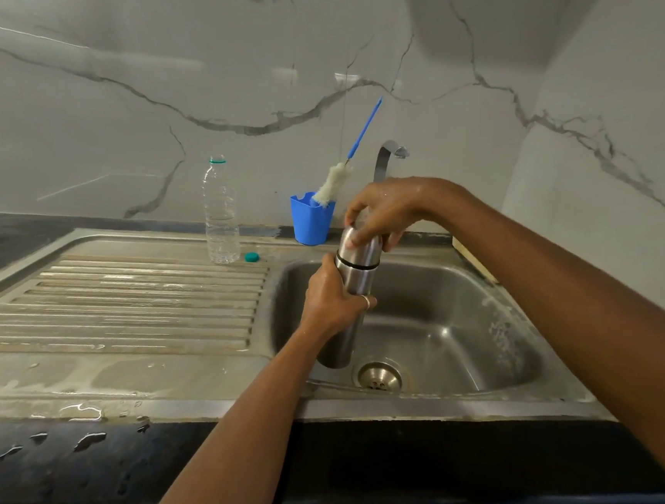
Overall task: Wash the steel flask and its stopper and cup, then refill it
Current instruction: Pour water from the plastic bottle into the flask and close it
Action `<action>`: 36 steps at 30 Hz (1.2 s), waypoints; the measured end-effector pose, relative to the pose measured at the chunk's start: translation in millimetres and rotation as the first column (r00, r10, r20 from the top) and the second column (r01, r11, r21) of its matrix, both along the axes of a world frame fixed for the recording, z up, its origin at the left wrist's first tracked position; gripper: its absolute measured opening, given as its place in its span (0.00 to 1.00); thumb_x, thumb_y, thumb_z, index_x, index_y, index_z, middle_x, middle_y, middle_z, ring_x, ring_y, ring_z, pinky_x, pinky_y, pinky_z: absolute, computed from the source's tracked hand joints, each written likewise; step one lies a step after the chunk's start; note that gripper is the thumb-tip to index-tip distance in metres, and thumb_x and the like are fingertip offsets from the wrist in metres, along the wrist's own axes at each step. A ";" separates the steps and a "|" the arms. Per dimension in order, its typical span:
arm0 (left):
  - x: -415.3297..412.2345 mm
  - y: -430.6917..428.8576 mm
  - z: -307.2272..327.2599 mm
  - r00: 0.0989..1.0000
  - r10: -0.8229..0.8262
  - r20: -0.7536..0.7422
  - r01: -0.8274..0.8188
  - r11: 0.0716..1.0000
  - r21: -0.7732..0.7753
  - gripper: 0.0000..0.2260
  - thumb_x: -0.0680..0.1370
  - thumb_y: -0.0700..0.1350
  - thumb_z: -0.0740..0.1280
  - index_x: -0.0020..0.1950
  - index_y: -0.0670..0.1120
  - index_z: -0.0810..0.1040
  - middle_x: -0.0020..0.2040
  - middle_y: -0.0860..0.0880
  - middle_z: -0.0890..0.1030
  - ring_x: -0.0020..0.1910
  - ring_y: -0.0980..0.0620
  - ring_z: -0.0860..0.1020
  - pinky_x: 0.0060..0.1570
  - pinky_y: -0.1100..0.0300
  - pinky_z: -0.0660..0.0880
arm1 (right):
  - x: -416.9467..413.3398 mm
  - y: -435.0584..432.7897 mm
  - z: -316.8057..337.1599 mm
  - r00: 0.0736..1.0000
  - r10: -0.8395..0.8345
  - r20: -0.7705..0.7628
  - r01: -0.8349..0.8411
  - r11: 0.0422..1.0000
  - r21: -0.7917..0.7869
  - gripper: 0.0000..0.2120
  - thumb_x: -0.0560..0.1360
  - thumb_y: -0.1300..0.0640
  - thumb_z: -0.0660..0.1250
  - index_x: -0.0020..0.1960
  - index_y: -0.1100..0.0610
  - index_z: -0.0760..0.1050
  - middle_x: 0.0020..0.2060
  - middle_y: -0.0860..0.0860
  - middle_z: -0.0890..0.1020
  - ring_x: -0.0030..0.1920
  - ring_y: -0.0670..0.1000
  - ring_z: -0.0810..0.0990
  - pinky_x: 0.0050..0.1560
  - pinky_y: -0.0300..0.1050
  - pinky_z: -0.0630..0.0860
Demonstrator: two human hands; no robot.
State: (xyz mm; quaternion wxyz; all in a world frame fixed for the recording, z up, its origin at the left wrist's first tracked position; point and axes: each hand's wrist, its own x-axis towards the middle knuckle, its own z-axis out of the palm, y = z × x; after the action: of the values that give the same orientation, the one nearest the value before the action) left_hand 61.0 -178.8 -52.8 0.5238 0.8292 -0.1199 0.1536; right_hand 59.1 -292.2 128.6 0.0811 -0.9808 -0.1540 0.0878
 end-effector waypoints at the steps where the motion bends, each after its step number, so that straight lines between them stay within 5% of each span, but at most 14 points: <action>1: -0.2 0.0 0.3 1.000 -0.002 0.001 0.002 1.000 0.000 0.32 0.66 0.44 0.83 0.63 0.48 0.69 0.56 0.49 0.80 0.53 0.50 0.81 0.55 0.52 0.80 | -1.0 2.1 -5.5 0.996 -0.032 0.080 0.035 0.999 -0.041 0.16 0.78 0.40 0.68 0.54 0.54 0.79 0.46 0.51 0.83 0.38 0.51 0.86 0.41 0.44 0.83; 4: -0.5 0.0 0.2 1.000 -0.011 0.001 0.011 1.000 -0.003 0.31 0.65 0.44 0.83 0.61 0.49 0.69 0.55 0.50 0.80 0.52 0.51 0.81 0.53 0.54 0.80 | -4.6 6.4 -26.0 0.897 -0.107 0.428 0.206 0.960 -0.190 0.31 0.77 0.26 0.52 0.45 0.53 0.76 0.39 0.50 0.79 0.29 0.48 0.77 0.35 0.44 0.70; 6: -0.9 0.1 0.3 1.000 -0.014 0.002 0.014 1.000 0.005 0.31 0.65 0.44 0.83 0.61 0.49 0.69 0.54 0.50 0.80 0.52 0.51 0.81 0.52 0.54 0.80 | -5.7 7.3 -34.1 0.862 -0.099 0.497 0.243 0.942 -0.234 0.37 0.76 0.23 0.44 0.46 0.53 0.76 0.37 0.51 0.77 0.30 0.48 0.72 0.40 0.47 0.68; 9: -0.1 0.2 0.4 1.000 -0.011 -0.013 0.011 1.000 -0.006 0.31 0.66 0.44 0.83 0.61 0.48 0.69 0.54 0.50 0.80 0.51 0.51 0.81 0.51 0.54 0.79 | -5.8 0.0 -20.5 0.942 -0.115 0.315 0.173 0.972 -0.161 0.36 0.78 0.26 0.46 0.46 0.53 0.78 0.37 0.53 0.80 0.35 0.51 0.78 0.43 0.48 0.75; 13: 1.9 -0.2 1.5 1.000 -0.001 -0.017 0.001 1.000 -0.012 0.32 0.67 0.43 0.82 0.64 0.46 0.69 0.55 0.49 0.79 0.52 0.51 0.79 0.50 0.57 0.77 | -0.9 -14.1 3.7 0.997 0.036 -0.063 -0.031 0.996 0.081 0.24 0.78 0.46 0.71 0.72 0.46 0.72 0.64 0.51 0.78 0.59 0.53 0.81 0.53 0.48 0.82; 17: 0.5 0.3 1.2 1.000 -0.002 -0.014 0.002 1.000 -0.002 0.33 0.67 0.43 0.82 0.67 0.46 0.68 0.57 0.49 0.79 0.53 0.51 0.79 0.52 0.58 0.77 | 3.4 -13.8 4.7 0.993 0.090 -0.079 -0.082 0.991 0.106 0.26 0.76 0.61 0.74 0.72 0.48 0.74 0.64 0.52 0.78 0.61 0.52 0.79 0.54 0.45 0.82; 21: -1.7 1.8 2.0 1.000 0.005 -0.022 -0.005 1.000 -0.018 0.33 0.67 0.43 0.82 0.66 0.46 0.69 0.55 0.50 0.79 0.52 0.52 0.79 0.48 0.61 0.75 | 2.0 -8.2 -5.4 0.996 0.030 0.082 -0.033 0.999 0.030 0.16 0.77 0.43 0.71 0.62 0.48 0.80 0.53 0.51 0.83 0.48 0.53 0.85 0.52 0.49 0.83; 24: -1.5 2.5 2.7 0.999 0.002 -0.036 -0.003 0.999 -0.038 0.31 0.66 0.43 0.82 0.63 0.47 0.69 0.52 0.51 0.79 0.48 0.54 0.79 0.42 0.64 0.73 | -1.7 -0.5 -21.2 0.946 -0.049 0.321 0.088 0.990 -0.107 0.26 0.78 0.30 0.60 0.41 0.53 0.77 0.33 0.50 0.81 0.33 0.50 0.82 0.36 0.45 0.76; 26: -1.7 1.7 2.7 0.999 -0.002 -0.036 0.001 0.999 -0.046 0.32 0.66 0.43 0.82 0.63 0.47 0.70 0.52 0.51 0.79 0.48 0.54 0.79 0.45 0.62 0.75 | -3.4 2.1 -29.5 0.883 -0.036 0.468 0.139 0.972 -0.189 0.31 0.78 0.27 0.53 0.36 0.53 0.71 0.34 0.50 0.77 0.32 0.48 0.77 0.33 0.44 0.67; 29: -0.4 0.9 1.8 0.999 -0.014 -0.036 0.013 0.999 -0.040 0.32 0.66 0.43 0.82 0.64 0.47 0.69 0.53 0.51 0.80 0.51 0.51 0.80 0.51 0.56 0.78 | -2.9 -2.1 -29.6 0.866 0.092 0.491 0.036 0.969 -0.244 0.30 0.79 0.27 0.51 0.45 0.53 0.70 0.40 0.49 0.76 0.38 0.49 0.75 0.36 0.46 0.66; 32: 0.4 -0.8 3.0 0.999 -0.038 -0.038 0.036 0.998 -0.048 0.35 0.66 0.43 0.82 0.67 0.47 0.68 0.55 0.51 0.80 0.51 0.52 0.80 0.51 0.57 0.78 | 8.4 -8.4 -33.6 0.813 0.341 0.472 -0.149 0.906 -0.397 0.34 0.76 0.25 0.45 0.61 0.49 0.72 0.50 0.48 0.81 0.46 0.52 0.80 0.46 0.51 0.75; 36: -1.9 -0.7 5.7 0.998 -0.058 -0.032 0.057 0.997 -0.053 0.35 0.67 0.45 0.82 0.68 0.49 0.66 0.56 0.50 0.80 0.49 0.53 0.80 0.44 0.66 0.75 | 14.8 -8.6 -42.6 0.717 0.499 0.487 -0.209 0.820 -0.533 0.36 0.74 0.27 0.40 0.57 0.51 0.73 0.40 0.48 0.78 0.38 0.52 0.79 0.42 0.54 0.79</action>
State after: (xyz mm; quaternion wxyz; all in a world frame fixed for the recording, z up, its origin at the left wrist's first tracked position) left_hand 59.1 -179.5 -47.1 0.5514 0.8139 -0.1309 0.1278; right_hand 73.9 -300.7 86.1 -0.2158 -0.8973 -0.3378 -0.1849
